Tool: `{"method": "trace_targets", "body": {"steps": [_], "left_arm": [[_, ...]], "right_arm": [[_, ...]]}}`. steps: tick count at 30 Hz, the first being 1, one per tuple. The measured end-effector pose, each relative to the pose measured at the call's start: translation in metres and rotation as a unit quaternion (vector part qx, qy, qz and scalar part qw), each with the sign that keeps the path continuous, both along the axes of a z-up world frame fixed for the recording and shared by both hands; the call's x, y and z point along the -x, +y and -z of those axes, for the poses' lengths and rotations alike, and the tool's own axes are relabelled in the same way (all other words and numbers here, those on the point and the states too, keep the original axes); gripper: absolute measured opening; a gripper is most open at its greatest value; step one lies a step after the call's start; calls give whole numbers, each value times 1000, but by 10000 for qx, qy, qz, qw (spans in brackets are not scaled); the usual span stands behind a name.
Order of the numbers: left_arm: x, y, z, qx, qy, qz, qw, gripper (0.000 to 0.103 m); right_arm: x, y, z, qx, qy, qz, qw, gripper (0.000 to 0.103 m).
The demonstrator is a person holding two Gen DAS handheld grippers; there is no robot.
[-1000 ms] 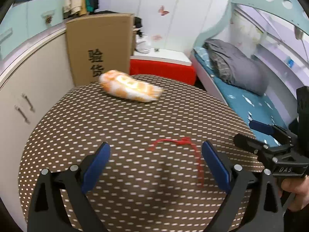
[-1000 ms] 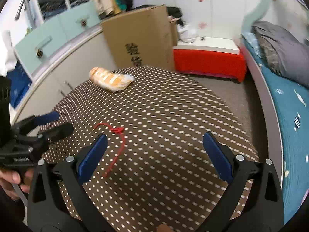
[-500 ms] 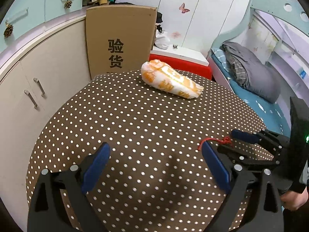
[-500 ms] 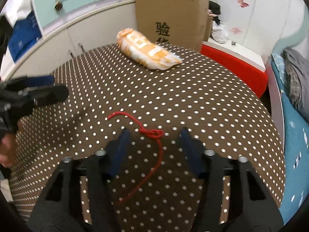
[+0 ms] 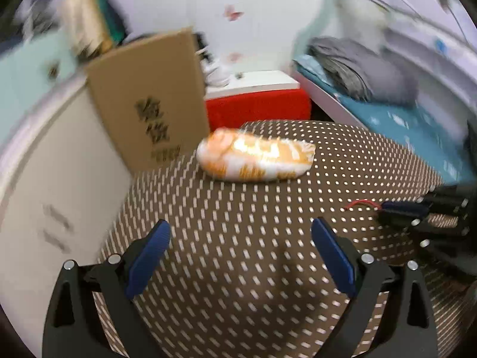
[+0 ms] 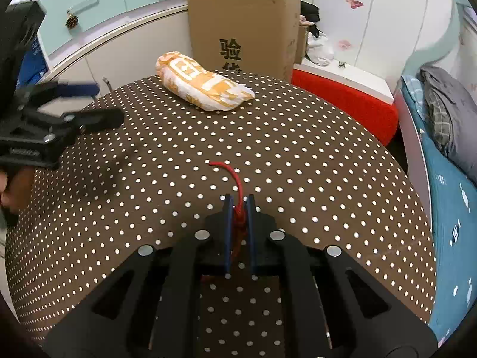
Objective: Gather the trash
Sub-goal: 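Grasp the orange-and-white bread bag with the left gripper while the right holds the string, then carry the bread bag and the red string over the wastebasket with both grippers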
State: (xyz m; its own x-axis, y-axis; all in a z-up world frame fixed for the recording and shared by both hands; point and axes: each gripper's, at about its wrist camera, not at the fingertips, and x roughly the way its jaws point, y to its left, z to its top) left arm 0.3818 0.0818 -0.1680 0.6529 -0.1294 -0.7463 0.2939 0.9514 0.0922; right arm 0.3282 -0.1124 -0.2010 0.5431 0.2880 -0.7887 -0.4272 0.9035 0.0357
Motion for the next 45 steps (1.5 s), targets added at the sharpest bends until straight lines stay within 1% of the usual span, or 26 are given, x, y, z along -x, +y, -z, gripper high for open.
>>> {"method": "trace_targets", "body": {"steps": [1, 3, 4, 7, 8, 10, 13, 14, 15, 16, 17, 18, 19, 20, 22, 27, 31, 35, 38, 40, 43, 45], "left_arm": [[-7, -5, -3, -279, -123, 315, 9990, 93], [-17, -13, -6, -623, -251, 715, 9952, 93], [-25, -17, -5, -811, -277, 999, 9913, 93], [-42, -26, 1, -1158, -181, 1522, 9814, 93], [-49, -31, 6, -1369, -186, 1736, 9751, 93], [-56, -36, 11, -1538, -184, 1976, 9680, 93], [-71, -42, 21, -1643, 24, 2369, 9575, 93], [-75, -41, 25, -1656, 112, 2432, 9557, 91], [-77, -42, 28, -1665, 228, 2492, 9538, 75], [-78, -42, 29, -1608, 291, 2514, 9540, 63], [-80, -40, 27, -1429, 428, 2504, 9566, 57], [-81, -40, 27, -1377, 497, 2458, 9582, 46], [-80, -40, 27, -1413, 486, 2406, 9591, 41], [-76, -40, 27, -1429, 486, 2350, 9602, 40], [-63, -41, 25, -1299, 537, 2283, 9634, 38], [-29, -43, 18, -752, 660, 2019, 9743, 36], [-5, -50, 12, -338, 663, 1835, 9802, 36], [19, -59, 2, 105, 612, 1554, 9859, 36], [28, -65, -3, 439, 651, 1347, 9878, 36], [35, -72, -8, 539, 645, 1286, 9881, 36], [47, -89, -20, 843, 687, 1250, 9862, 36], [51, -100, -25, 931, 711, 1243, 9853, 36]], "right_arm": [[0, 0, -1, -10, 17, 17, 10000, 9], [0, 0, -1, -25, 44, 58, 10000, 9], [1, 0, -1, -35, 54, 86, 9999, 9], [0, 0, -2, -89, 85, 157, 9998, 9], [0, 0, -2, -97, 87, 172, 9998, 9], [0, -1, -2, -108, 95, 192, 9997, 9], [0, -2, -2, -86, 106, 187, 9997, 9], [1, -2, -3, -70, 105, 185, 9997, 9], [4, -2, -3, -61, 95, 188, 9998, 9], [7, -3, -4, -71, 88, 195, 9997, 9], [8, -5, -5, -94, 87, 206, 9997, 9], [10, -6, -6, -125, 86, 230, 9996, 9], [12, -9, -7, -142, 85, 240, 9996, 9], [14, -10, -7, -159, 84, 252, 9995, 9], [19, -14, -9, -198, 81, 271, 9994, 9], [34, -29, -17, -336, 7, 354, 9988, 9], [48, -49, -29, -401, -137, 464, 9980, 9], [61, -71, -40, -467, -265, 573, 9969, 9], [72, -87, -49, -539, -360, 651, 9958, 9], [77, -100, -57, -567, -454, 710, 9948, 9], [79, -121, -72, -617, -621, 822, 9928, 9], [81, -137, -81, -690, -720, 911, 9908, 9]]}}
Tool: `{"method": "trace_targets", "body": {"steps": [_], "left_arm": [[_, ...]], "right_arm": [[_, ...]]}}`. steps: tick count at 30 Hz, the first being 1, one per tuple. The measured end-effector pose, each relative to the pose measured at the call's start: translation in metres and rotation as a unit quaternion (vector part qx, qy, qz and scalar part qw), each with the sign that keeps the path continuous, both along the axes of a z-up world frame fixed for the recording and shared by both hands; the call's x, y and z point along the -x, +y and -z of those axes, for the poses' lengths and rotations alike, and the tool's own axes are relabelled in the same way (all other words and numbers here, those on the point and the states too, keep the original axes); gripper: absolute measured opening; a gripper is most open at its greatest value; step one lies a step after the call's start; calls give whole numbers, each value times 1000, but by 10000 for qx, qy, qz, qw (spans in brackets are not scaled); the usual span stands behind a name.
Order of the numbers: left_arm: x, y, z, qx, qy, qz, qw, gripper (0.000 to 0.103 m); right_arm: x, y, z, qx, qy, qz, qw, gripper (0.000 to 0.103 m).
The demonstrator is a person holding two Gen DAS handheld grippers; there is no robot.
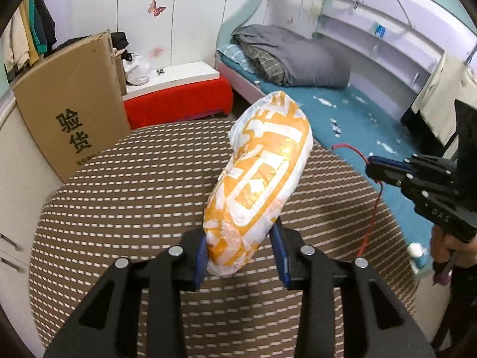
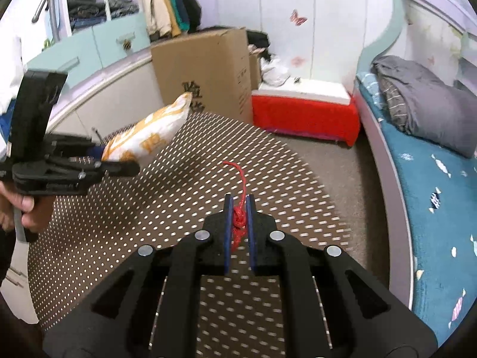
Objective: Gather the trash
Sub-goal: 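Carry the bread bag and the red string over the wastebasket with both grippers, then open both grippers over the wastebasket to drop the bag and string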
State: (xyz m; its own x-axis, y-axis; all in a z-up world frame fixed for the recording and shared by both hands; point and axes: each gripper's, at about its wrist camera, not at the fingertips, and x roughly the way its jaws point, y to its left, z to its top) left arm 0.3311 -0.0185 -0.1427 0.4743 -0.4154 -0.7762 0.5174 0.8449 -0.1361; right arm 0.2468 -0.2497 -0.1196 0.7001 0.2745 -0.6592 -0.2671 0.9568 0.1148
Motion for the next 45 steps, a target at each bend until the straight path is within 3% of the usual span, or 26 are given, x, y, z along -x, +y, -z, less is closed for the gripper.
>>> {"method": "trace_targets", "body": {"steps": [8, 15, 23, 30, 31, 34, 38, 45], "left_arm": [[15, -60, -20, 275, 76, 46, 9996, 36], [22, -116, -28, 319, 110, 290, 9990, 36], [27, -174, -17, 311, 295, 607, 9972, 36], [27, -221, -6, 227, 446, 827, 9953, 36], [27, -230, -3, 200, 473, 862, 9950, 36], [28, -249, 3, 121, 537, 942, 9940, 36], [27, -278, 19, -48, 654, 1061, 9922, 36], [28, -322, 51, -367, 951, 1302, 9862, 36]], "right_arm": [[11, -83, -29, -315, -344, 617, 9970, 9], [29, -162, -19, -718, -319, 1310, 9883, 9], [22, -237, 68, -1075, 650, 2105, 9695, 9], [7, -273, 165, -1536, 1576, 2665, 9384, 11], [4, -278, 182, -1620, 1809, 2722, 9311, 15], [5, -291, 216, -1787, 2127, 3033, 9115, 78], [20, -309, 232, -2178, 2201, 3331, 8906, 78], [57, -333, 200, -2374, 1681, 3665, 8838, 82]]}}
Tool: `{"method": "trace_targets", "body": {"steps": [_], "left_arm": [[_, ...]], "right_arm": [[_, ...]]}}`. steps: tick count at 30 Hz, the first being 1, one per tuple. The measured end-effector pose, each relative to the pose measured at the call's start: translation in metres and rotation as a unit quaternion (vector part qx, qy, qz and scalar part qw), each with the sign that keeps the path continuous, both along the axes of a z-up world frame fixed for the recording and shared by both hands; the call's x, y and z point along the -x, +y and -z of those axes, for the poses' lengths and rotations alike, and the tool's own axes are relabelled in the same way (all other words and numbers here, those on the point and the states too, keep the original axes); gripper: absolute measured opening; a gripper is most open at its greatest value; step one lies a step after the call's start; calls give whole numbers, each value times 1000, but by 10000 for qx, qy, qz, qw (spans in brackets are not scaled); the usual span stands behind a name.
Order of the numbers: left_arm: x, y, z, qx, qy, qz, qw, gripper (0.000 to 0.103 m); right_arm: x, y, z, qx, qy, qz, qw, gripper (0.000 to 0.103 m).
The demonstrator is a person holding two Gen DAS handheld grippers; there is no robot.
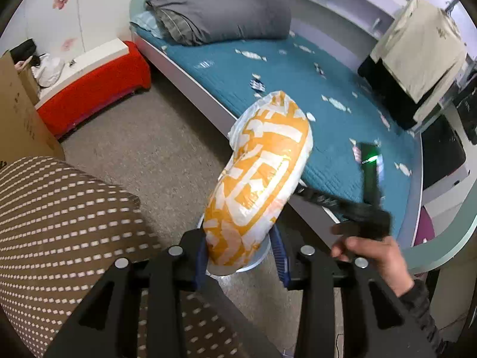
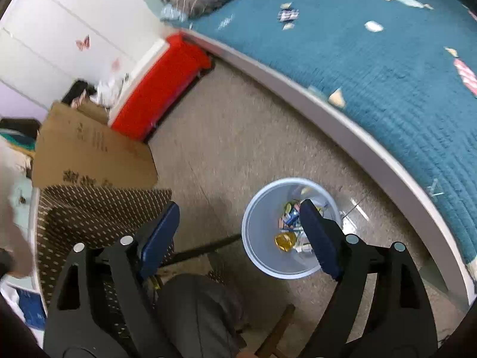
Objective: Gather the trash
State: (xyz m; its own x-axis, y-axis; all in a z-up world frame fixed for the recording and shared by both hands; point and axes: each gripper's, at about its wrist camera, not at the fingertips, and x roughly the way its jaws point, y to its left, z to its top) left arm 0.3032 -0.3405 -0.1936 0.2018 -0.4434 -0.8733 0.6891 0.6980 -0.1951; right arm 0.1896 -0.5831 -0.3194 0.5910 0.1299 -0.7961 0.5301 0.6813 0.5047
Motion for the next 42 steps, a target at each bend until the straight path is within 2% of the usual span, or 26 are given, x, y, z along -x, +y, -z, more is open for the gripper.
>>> {"method": "trace_targets", "body": {"steps": [3, 9, 11, 12, 13, 14, 16, 18, 22, 27, 31, 35, 42], "left_arm": [[2, -17, 17, -199, 70, 95, 9997, 37], [1, -54, 51, -643, 297, 234, 9972, 39], [0, -67, 63, -851, 390, 379, 9949, 46], [-1, -73, 69, -950, 424, 435, 9936, 61], [-4, -77, 73, -1009, 395, 448, 9931, 85], [-5, -81, 76, -1087, 332, 440, 9925, 93], [-7, -87, 85, -1348, 273, 479, 9893, 95], [-8, -88, 86, -1387, 342, 453, 9887, 95], [-5, -75, 71, -1148, 165, 252, 9929, 95], [7, -52, 38, -716, -133, -56, 9973, 95], [22, -21, 8, -408, -419, -365, 9976, 95], [41, 14, -25, -118, -874, -722, 9935, 95], [82, 81, -62, 102, -1566, -1480, 9764, 96]], "right_arm": [[14, -9, -23, 110, -226, 134, 9996, 85], [29, -18, -46, 246, -401, 172, 9987, 86], [30, -18, -51, 248, -435, 191, 9986, 86], [31, -17, -52, 250, -446, 197, 9985, 86], [32, -16, -53, 263, -449, 203, 9984, 86], [34, -15, -52, 265, -451, 206, 9984, 86], [35, -13, -51, 223, -438, 207, 9986, 87], [36, -10, -49, 204, -424, 202, 9987, 88], [41, -2, -51, 190, -390, 257, 9987, 97], [43, 12, -63, 368, -321, 229, 9985, 97], [43, 31, -86, 619, -389, 17, 9973, 97], [43, 63, -118, 929, -558, -326, 9936, 97], [50, 132, -163, 1422, -870, -955, 9814, 97]]}}
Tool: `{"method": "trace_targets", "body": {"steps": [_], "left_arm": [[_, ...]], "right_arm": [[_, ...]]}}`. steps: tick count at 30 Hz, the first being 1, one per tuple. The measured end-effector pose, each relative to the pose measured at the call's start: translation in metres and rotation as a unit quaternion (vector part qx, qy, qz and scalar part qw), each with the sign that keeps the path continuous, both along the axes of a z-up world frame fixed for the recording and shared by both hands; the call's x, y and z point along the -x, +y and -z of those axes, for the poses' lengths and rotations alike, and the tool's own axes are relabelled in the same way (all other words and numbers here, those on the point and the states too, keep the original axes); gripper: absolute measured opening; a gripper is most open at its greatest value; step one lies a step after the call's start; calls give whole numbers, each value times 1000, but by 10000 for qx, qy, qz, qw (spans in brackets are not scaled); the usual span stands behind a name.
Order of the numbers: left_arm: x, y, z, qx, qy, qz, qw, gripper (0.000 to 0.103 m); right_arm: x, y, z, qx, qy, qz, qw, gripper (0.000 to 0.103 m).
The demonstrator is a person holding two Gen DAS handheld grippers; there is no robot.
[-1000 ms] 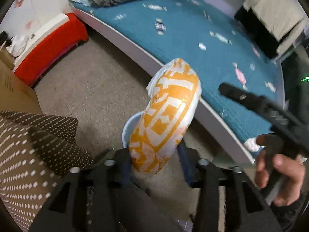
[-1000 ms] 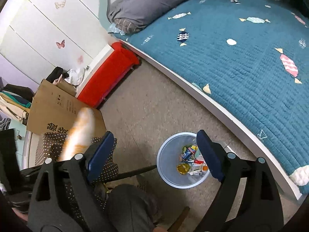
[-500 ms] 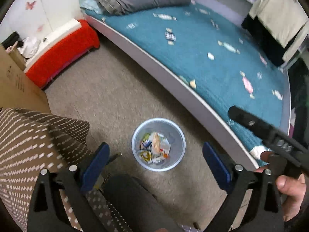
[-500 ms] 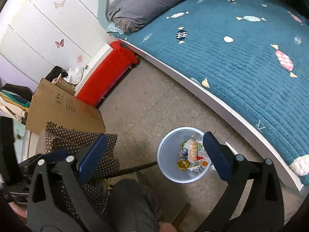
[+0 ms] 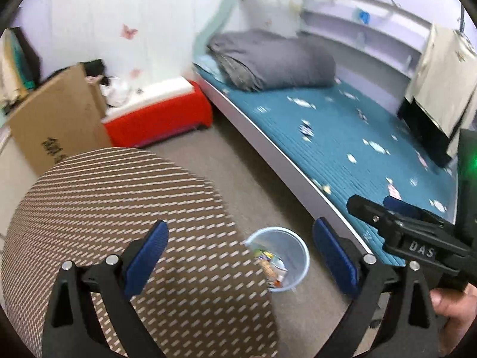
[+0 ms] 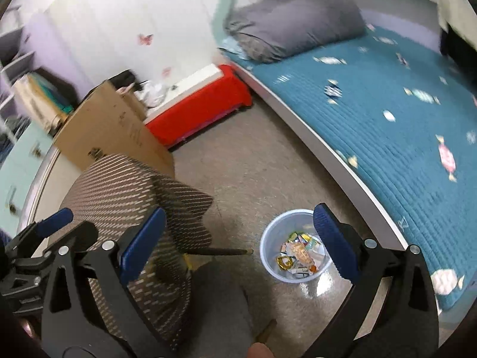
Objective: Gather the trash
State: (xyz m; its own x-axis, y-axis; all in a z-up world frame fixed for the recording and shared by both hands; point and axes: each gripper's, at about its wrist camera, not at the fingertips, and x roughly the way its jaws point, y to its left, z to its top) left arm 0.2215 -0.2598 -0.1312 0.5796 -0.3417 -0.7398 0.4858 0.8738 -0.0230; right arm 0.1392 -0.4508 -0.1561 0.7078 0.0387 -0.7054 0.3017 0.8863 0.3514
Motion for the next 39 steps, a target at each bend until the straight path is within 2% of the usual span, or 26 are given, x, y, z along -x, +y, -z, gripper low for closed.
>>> {"method": "trace_targets", "body": {"steps": [4, 8, 12, 17, 21, 27, 34, 39], "left_arm": [[19, 32, -12, 84, -269, -340, 9990, 96], [44, 64, -28, 103, -737, -747, 9944, 96], [67, 89, -46, -22, -1267, -1215, 9845, 96], [103, 122, -78, 71, -1727, -1764, 9690, 96], [133, 145, -101, 296, -1896, -1818, 9644, 96], [164, 174, -124, 583, -2222, -2069, 9510, 97], [197, 196, -140, 710, -2553, -2244, 9378, 98], [208, 205, -149, 801, -2693, -2286, 9321, 98]], "right_arm": [[8, 39, -26, 292, -213, -270, 9990, 97], [20, 67, -49, 500, -474, -441, 9966, 97], [38, 88, -71, 693, -742, -515, 9935, 97], [67, 121, -109, 1025, -1158, -599, 9862, 97], [91, 145, -136, 1271, -1543, -663, 9776, 97], [121, 170, -165, 1626, -1934, -627, 9655, 97], [142, 190, -178, 1911, -2194, -634, 9546, 97], [147, 197, -182, 2000, -2297, -643, 9503, 97]]}}
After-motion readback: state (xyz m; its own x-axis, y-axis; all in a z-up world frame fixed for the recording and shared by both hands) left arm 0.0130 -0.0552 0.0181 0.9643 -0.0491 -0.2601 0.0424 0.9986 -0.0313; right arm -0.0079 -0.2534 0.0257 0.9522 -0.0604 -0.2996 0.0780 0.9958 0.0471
